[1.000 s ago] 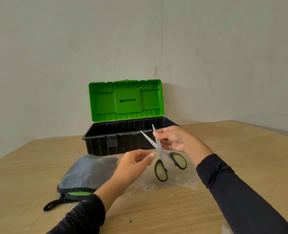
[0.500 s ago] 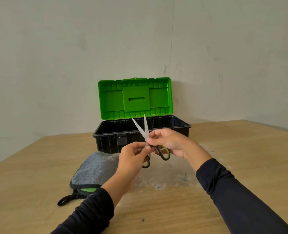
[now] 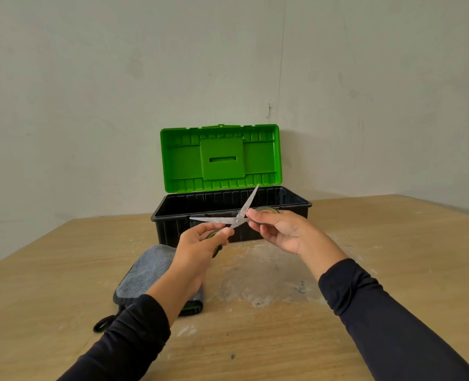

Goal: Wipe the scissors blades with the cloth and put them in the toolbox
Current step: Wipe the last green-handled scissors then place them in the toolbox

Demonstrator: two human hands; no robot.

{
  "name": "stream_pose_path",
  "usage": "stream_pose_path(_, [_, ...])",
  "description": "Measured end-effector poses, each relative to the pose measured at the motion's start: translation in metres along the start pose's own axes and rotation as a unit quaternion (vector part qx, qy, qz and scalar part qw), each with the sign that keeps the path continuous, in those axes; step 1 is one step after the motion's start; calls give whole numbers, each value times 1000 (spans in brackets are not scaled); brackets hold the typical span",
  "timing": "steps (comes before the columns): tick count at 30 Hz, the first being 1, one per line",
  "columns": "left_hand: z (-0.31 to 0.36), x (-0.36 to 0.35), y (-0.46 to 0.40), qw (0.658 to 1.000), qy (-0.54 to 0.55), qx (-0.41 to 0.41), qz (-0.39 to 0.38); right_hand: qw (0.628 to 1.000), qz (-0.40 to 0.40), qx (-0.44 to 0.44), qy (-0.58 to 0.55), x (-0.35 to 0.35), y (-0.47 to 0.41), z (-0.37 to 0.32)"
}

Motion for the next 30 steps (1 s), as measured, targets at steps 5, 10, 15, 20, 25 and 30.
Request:
stream_pose_path(5, [1, 1, 1, 998, 48, -13, 37, 987, -9, 13, -160, -20, -1, 18])
stream_pose_path(10, [1, -1, 5, 996, 69, -24, 44, 994, 19, 51, -95, -40, -3, 31])
stream_pose_path(15, [2, 1, 3, 997, 65, -8, 33, 993, 46, 70, -78, -37, 0, 26])
stream_pose_path(20, [5, 30, -7, 997, -63, 19, -35, 992, 69, 101, -29, -23, 0, 13])
stream_pose_path(25, [11, 51, -16, 890, -438, -118, -37, 991, 105, 85, 24, -13, -7, 19])
stream_pose_path(30, [3, 53, -12, 694, -711, -111, -30, 984, 119, 88, 94, -12, -13, 27])
Point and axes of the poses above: each hand's wrist, its own y-axis away from the middle knuckle, its own x-axis out of the back of the hand, z = x × y, the point moved 4 cm from there along -y, towards the middle knuckle, and after that the axes turned 7 degrees about -x, right-handed, at the moved point
